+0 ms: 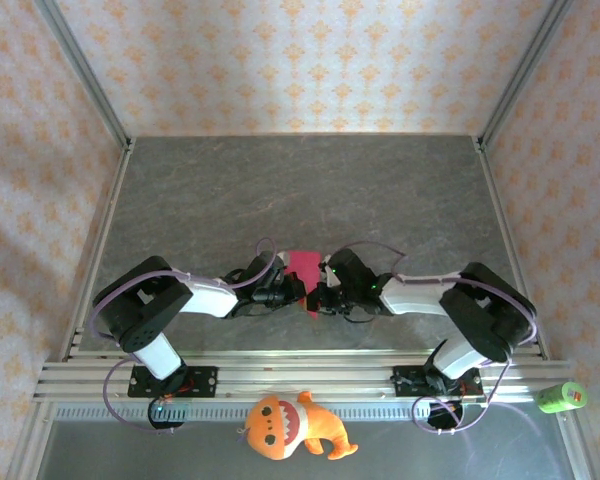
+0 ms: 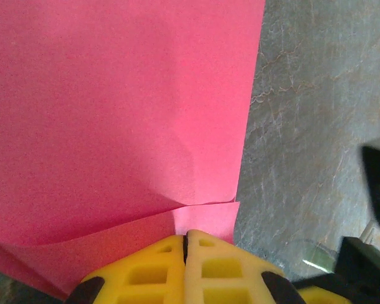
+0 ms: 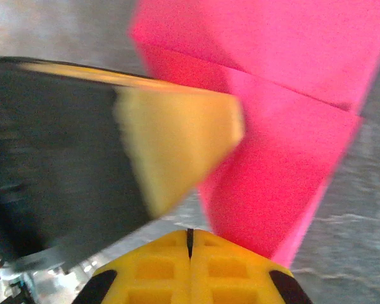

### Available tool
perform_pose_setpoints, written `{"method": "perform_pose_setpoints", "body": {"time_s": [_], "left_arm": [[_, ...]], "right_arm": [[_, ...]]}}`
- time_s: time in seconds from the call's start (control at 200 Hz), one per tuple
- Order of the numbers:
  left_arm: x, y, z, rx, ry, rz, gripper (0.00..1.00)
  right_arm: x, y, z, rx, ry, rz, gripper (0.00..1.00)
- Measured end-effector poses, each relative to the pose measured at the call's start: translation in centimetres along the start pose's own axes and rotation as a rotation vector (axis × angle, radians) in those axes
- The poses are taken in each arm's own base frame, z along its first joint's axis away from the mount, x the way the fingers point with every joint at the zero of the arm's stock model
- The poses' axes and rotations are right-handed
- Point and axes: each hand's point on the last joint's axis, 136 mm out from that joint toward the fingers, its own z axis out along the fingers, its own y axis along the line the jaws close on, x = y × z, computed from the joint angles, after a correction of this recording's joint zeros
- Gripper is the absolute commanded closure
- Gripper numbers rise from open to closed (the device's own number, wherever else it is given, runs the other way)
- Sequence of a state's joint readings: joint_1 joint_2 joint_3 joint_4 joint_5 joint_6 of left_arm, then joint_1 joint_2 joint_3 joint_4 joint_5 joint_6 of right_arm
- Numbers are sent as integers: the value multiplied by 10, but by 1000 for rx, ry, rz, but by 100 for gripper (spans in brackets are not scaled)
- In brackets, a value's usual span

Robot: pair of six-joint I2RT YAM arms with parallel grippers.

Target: Fold a paper plane with a square sheet of paper (pick it up from the middle)

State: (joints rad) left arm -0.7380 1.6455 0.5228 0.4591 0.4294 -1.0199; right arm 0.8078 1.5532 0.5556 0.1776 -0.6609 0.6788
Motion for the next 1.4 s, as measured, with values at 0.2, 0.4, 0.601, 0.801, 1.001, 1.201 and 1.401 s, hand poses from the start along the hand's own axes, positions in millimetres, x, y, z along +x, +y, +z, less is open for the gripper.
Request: {"method": "perform_pose_setpoints", "body": {"time_s": [0.2,0.4,0.601,0.801,1.001,1.201,1.401], "left_arm": [[1,-1,1,-5,6,0,100],[1,-3,4,-5,17,0,100],[0,-4,3,-6,15,19,95],[-13,-30,-15,36,-35,93,88],[-17,-40,-24,83,-69,102,94],[-6,-4,-11,-10,-38,65,95],[-13,14,-11,-43,-58,44,95]], "right_arm": [[7,-13,-4,14,-4,8,100],[10,-16,-7,22,-2,-7,100],[10,-17,-7,28,2,-7,100],[10,-18,-7,28,2,-6,100],[9,-18,-7,28,1,-4,100],[9,-18,-7,27,3,-4,100],[9,-18,-7,26,3,-8,100]]}}
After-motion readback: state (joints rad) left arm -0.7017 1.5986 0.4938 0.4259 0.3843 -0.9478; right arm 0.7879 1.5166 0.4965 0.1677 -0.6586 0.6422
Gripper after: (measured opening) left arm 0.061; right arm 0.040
